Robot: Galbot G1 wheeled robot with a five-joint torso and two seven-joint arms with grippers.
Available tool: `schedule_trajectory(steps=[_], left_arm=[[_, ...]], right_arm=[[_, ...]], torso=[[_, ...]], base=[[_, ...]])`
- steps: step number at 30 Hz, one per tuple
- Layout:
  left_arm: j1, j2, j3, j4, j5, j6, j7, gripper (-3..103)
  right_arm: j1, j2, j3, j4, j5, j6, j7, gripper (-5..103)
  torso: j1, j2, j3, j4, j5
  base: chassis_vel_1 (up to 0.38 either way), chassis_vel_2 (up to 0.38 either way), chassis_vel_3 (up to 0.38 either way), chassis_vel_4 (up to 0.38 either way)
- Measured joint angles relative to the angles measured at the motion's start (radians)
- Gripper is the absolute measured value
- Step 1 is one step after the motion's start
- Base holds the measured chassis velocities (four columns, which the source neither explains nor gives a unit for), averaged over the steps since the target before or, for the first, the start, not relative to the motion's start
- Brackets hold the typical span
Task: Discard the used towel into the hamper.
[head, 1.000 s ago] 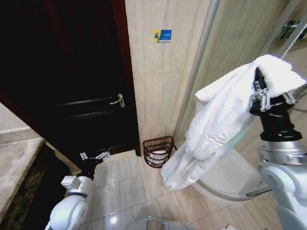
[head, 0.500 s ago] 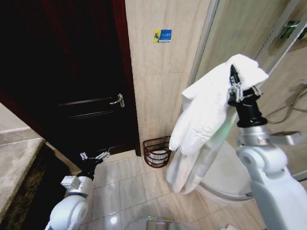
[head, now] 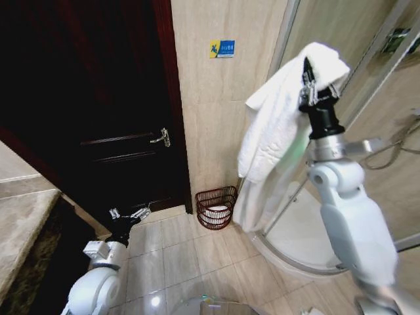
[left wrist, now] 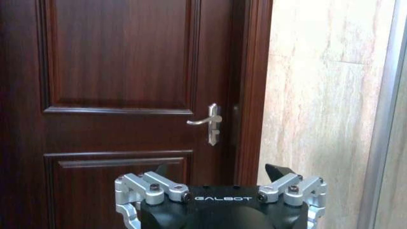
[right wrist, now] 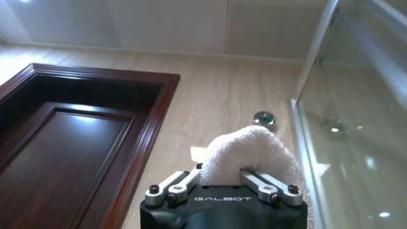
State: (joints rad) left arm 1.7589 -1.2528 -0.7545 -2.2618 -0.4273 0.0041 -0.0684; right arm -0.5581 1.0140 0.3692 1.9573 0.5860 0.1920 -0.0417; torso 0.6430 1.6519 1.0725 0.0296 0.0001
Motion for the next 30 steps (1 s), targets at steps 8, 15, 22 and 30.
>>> schedule_trajectory(steps=[8, 15, 22, 30], left_arm=[[0.000, 0.000, 0.000, 0.000, 0.000, 0.000, 0.000, 100], [0.000, 0.000, 0.000, 0.000, 0.000, 0.000, 0.000, 100], [0.000, 0.000, 0.000, 0.000, 0.000, 0.000, 0.000, 100], [0.000, 0.000, 0.000, 0.000, 0.000, 0.000, 0.000, 100]], right_arm=[[0.182, 0.031, -0.126, -0.189, -0.055, 0.023, -0.025, 10], [0.367, 0.085, -0.193, -0.381, -0.073, 0.046, -0.039, 10], [0.485, 0.132, -0.240, -0.489, -0.070, 0.030, -0.037, 10], [0.522, 0.173, -0.274, -0.519, -0.066, 0.018, -0.031, 10]], torso=[[0.000, 0.000, 0.000, 0.0001, -0.0001], [0.000, 0.000, 0.000, 0.0002, -0.0003], [0.000, 0.000, 0.000, 0.0001, -0.0003], [0.000, 0.000, 0.000, 0.0001, -0.0003]], base=[[0.000, 0.000, 0.000, 0.000], [0.000, 0.000, 0.000, 0.000], [0.000, 0.000, 0.000, 0.000], [0.000, 0.000, 0.000, 0.000]])
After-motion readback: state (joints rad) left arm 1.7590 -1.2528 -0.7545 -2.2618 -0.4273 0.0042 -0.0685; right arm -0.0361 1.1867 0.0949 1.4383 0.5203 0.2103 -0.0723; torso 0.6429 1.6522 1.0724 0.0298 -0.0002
